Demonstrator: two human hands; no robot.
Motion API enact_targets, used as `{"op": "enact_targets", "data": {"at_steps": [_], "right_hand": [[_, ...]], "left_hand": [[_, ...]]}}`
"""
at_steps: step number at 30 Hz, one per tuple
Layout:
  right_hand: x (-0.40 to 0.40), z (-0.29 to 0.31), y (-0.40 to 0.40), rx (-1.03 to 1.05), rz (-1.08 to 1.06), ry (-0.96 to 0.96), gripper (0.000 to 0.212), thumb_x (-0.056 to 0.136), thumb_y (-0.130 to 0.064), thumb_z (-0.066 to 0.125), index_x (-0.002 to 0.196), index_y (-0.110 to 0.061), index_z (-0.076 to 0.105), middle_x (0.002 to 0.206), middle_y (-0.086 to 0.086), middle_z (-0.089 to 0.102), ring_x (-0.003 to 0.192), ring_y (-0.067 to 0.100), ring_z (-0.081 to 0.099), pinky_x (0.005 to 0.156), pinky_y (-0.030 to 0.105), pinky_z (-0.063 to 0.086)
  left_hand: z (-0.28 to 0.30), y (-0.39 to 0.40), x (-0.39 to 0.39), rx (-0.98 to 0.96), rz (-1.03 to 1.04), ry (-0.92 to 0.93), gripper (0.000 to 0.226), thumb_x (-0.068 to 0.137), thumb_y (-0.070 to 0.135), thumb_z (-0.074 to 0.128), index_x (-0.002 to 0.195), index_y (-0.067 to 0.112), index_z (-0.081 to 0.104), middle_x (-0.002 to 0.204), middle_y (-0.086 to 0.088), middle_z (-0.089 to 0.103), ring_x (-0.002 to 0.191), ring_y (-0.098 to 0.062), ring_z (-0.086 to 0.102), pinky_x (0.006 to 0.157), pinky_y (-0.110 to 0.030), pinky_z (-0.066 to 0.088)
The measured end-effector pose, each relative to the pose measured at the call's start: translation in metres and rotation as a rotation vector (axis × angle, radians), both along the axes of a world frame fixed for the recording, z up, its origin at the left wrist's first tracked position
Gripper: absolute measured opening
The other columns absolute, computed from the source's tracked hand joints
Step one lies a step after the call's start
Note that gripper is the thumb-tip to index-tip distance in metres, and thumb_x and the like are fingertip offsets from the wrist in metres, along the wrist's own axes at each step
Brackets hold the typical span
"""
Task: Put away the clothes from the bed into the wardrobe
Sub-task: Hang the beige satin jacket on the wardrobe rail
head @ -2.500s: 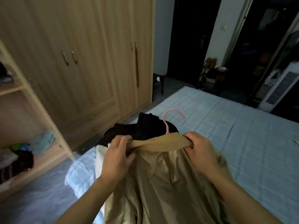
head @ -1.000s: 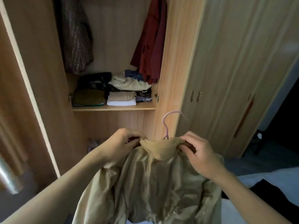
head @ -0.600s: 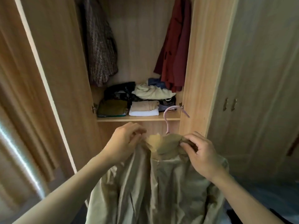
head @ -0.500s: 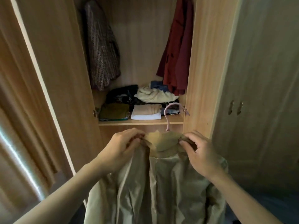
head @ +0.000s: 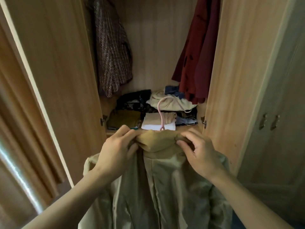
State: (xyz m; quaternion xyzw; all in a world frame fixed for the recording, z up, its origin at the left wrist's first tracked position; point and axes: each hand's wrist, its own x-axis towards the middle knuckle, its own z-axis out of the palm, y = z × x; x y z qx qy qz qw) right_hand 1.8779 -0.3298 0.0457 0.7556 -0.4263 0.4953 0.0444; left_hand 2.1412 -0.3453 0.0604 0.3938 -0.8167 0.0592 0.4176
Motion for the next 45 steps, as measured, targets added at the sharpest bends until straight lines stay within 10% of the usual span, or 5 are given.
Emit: {"op": "enact_targets", "data": {"at_steps": [14,22,28,35,45], "right_hand": [[0.023,0.041,-0.123,-0.096,-0.17,0.017,0.006,0.088,-0.008,0.071,0.093,-0.009,0.069,0.086,-0.008,0.057,0.08,0.002,0.056,0.072,0.01,0.04],[0.046,0.057,-0.173,-0.156,-0.202,0.016,0.007,0.088,-0.006,0.071,0.089,-0.011,0.066,0.084,-0.007,0.055,0.076,0.008,0.054,0.07,0.01,0.039],[0.033,0.087,-0.216,-0.29,-0.165,0.026,0.018,0.086,-0.001,0.072,0.103,-0.004,0.069,0.093,0.0,0.063,0.085,0.007,0.06,0.08,0.011,0.045],[0.001,0.13,-0.298,-0.331,-0.076,0.006,0.019,0.087,0.003,0.069,0.103,-0.007,0.069,0.093,-0.001,0.061,0.085,0.007,0.06,0.077,0.01,0.044],[-0.042,0.201,-0.411,-0.497,0.02,-0.066,0.022,0.085,0.007,0.065,0.102,-0.007,0.068,0.094,-0.001,0.06,0.084,0.009,0.059,0.076,0.015,0.045]], "left_hand": [[0.033,-0.131,0.062,-0.08,-0.113,0.034,0.031,0.09,0.028,0.063,0.118,0.015,0.065,0.104,0.006,0.054,0.091,-0.008,0.056,0.082,-0.014,0.044],[0.032,-0.193,0.088,-0.229,-0.042,0.086,0.022,0.096,0.012,0.054,0.114,0.01,0.067,0.105,0.002,0.058,0.093,-0.017,0.06,0.081,-0.036,0.054],[0.06,-0.232,0.074,-0.383,0.035,0.136,0.018,0.096,0.011,0.054,0.104,0.004,0.069,0.103,-0.003,0.057,0.091,-0.012,0.054,0.088,-0.004,0.034],[0.112,-0.296,0.044,-0.501,0.081,0.073,0.017,0.096,0.01,0.055,0.102,0.001,0.067,0.1,-0.006,0.057,0.089,-0.025,0.059,0.08,-0.038,0.05],[0.203,-0.362,-0.002,-0.742,0.245,-0.065,0.016,0.098,0.009,0.054,0.102,-0.001,0.065,0.099,-0.011,0.056,0.088,-0.028,0.057,0.08,-0.035,0.048]]}}
